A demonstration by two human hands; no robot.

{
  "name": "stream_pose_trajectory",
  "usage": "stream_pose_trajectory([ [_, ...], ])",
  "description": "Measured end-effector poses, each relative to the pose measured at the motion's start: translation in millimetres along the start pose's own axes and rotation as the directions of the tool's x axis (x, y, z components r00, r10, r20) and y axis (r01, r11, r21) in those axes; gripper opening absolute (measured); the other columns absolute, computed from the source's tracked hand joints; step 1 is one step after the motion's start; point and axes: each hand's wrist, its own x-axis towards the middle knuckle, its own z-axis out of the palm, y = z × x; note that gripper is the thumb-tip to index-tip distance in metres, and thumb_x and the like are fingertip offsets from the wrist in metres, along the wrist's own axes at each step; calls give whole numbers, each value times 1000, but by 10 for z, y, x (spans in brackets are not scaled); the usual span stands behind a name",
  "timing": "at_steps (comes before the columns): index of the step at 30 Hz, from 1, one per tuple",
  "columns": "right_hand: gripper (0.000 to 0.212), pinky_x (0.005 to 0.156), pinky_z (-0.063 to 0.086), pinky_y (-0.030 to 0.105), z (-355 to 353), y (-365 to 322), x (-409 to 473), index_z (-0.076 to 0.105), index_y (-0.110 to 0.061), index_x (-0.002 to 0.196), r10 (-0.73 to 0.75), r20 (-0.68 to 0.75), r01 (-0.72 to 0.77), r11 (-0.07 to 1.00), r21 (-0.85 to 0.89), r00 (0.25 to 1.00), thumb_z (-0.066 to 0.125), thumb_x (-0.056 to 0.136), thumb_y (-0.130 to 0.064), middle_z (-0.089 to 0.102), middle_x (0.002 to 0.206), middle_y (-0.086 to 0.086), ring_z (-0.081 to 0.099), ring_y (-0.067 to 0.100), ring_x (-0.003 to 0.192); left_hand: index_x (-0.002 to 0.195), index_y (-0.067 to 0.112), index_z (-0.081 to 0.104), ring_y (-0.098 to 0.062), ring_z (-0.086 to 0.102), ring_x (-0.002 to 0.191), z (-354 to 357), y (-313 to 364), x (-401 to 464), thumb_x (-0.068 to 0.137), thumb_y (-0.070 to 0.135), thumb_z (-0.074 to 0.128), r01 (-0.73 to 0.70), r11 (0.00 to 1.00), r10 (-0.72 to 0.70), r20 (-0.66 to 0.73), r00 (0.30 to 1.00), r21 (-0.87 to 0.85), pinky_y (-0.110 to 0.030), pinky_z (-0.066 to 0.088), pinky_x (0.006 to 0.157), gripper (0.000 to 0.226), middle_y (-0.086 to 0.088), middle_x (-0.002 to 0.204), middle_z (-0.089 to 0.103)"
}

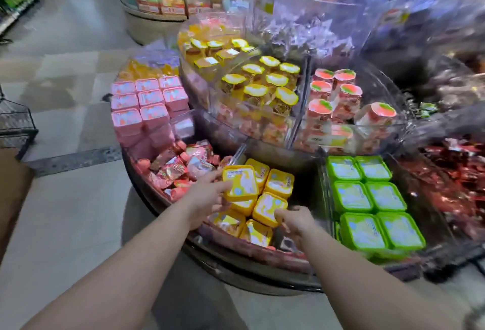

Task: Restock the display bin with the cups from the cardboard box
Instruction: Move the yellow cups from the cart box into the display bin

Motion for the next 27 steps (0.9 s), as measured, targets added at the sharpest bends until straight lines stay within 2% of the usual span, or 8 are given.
stream_pose_trajectory([
  [3, 69, 55, 56, 38, 77, 14, 46, 51, 2, 124, 83, 81, -83, 997, -9, 993, 83, 68, -20, 67, 92, 20, 65, 29, 69, 108, 23, 58, -19, 63, 74, 11, -4, 48, 94, 10, 55, -4, 1000, 5, 12, 1000, -15, -31, 51, 69, 19, -4, 89, 70],
  [5, 36, 49, 51, 31, 81, -21, -16, 52, 0, 114, 92, 94, -96, 994, 46, 991, 69, 83, -6, 65, 94, 21, 60, 25, 63, 104, 22, 58, -19, 63, 73, 18, 6, 87, 94, 10, 55, -11, 1000, 11, 24, 1000, 12, -32, 51, 70, 16, -4, 88, 70],
  [8, 40, 42, 44, 22, -24, -88, -80, 57, -11, 124, 18, 58, -25, 992, 127, 998, 57, 87, 4, 66, 106, 19, 60, 20, 65, 106, 22, 58, -19, 64, 73, 17, 19, 121, 94, 12, 55, -11, 999, 10, 32, 999, 41, -32, 52, 71, 15, -5, 93, 70],
  [10, 52, 61, 53, 28, -96, -91, -23, 50, -10, 136, -69, 35, 60, 974, 218, 997, 55, 88, 9, 62, 119, 19, 64, 22, 82, 103, 22, 59, -20, 64, 73, 10, 14, 126, 94, 12, 55, -21, 999, 19, 34, 999, 47, -32, 52, 70, 14, -6, 93, 70],
  [13, 71, 87, 47, 33, -104, -79, 39, 31, -11, 149, -86, 18, 78, 965, 252, 996, 61, 87, 5, 44, 144, 19, 55, 26, 119, 102, 22, 59, -20, 64, 73, 4, -5, 130, 95, 11, 55, -31, 998, 29, 42, 999, 53, -31, 52, 70, 14, -6, 93, 71],
  [17, 60, 82, 52, 38, 22, -19, 50, 45, -11, 136, 22, -57, -21, 1000, 22, 998, 71, 82, -12, 59, 124, 14, 60, 27, 105, 109, 27, 54, -24, 67, 84, -1, -1, 140, 95, 13, 56, -25, 998, 23, 43, 999, 51, -35, 53, 79, 20, -9, 102, 71],
  [23, 26, 79, 58, 38, 18, -13, 104, 62, -5, 108, 67, 33, -70, 994, 88, 997, 70, 84, -9, 68, 106, 16, 67, 27, 92, 122, 23, 52, -25, 70, 91, -5, -2, 157, 95, 15, 56, -32, 995, 27, 56, 998, 92, -37, 55, 82, 28, -9, 105, 72],
  [27, 17, 70, 50, 35, -57, -161, -53, 62, -14, 100, -157, -234, 143, 987, -79, 959, 63, 87, -25, 66, 99, 7, 62, 23, 90, 128, 23, 53, -23, 64, 83, 30, -25, 214, 93, 17, 59, -37, 979, 24, 66, 998, 203, -41, 56, 86, 36, -8, 108, 70],
])
